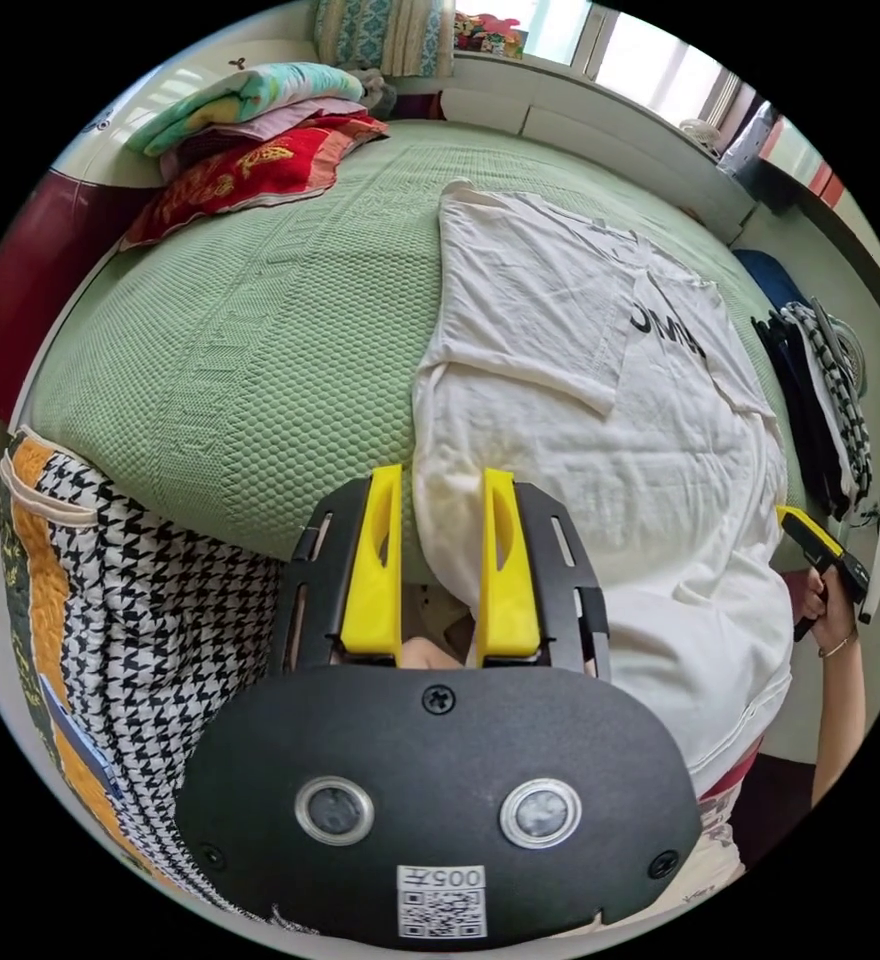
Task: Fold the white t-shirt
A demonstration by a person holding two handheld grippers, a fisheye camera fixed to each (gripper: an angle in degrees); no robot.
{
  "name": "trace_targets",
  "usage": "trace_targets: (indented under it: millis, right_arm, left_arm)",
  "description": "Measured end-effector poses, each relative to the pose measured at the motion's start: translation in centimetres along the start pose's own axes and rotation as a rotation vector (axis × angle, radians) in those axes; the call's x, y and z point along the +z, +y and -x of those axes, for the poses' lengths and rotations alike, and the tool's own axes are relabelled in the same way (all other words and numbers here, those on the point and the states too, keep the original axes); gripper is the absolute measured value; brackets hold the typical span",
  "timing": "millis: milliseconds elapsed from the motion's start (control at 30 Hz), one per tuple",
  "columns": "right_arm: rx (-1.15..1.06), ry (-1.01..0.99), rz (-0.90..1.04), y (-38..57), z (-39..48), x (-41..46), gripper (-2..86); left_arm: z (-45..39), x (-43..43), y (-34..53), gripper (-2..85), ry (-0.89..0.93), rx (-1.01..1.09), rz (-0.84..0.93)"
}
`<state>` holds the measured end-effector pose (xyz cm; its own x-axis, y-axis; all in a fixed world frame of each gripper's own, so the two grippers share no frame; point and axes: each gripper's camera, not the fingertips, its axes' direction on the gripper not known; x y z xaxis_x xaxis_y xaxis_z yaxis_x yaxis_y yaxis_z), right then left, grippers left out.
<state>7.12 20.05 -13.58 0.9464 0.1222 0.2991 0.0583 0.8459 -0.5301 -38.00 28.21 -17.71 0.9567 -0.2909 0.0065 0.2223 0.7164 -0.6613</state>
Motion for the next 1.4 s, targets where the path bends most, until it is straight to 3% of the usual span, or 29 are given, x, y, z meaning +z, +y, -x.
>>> trace_targets:
  millis: [233,467,600,733,900,1000,1400]
  right_arm:
    - [-0.136,-0.001,0.068,-1.1,1.2,-0.5,-1.3]
    - [-0.138,-0.083,-0.074,-4.1,-1.0,-5.4,-1.6]
    - [-0.148,-0.071,-0.137,-8.3,-1.4,-7.8,-1.6]
    - [-0.110,0.065,-0.229,-14.3,-0.8,-9.9,-1.5]
    - [0.036,0.073,-0.223,-18.1,-1.7,-10.3,0.0]
    - [0.036,-0.011,-0.208,-16.4,-2.1,-9.4,3.0]
    - [-0.008,-0.158,0.051,-6.6,-1.6,-1.3,7.5]
  left_arm:
    - [-1.2,-1.4,-0.5,5.1,0.027,0.084,0.019]
    - [-1.7,-6.2,-1.8,2.1,0.040,0.170,-0.116]
    - [-2.0,-10.0,-6.8,2.2,0.002,0.186,-0.204]
    - [-1.8,-12.5,-13.5,3.1,-0.060,0.117,-0.271]
    - [0.6,-12.2,-16.6,4.8,-0.042,-0.055,-0.245]
    - [1.7,-10.2,-14.3,5.1,0.063,-0.024,-0.215]
    - [0.4,-0.7,-4.8,5.2,0.092,0.050,0.066]
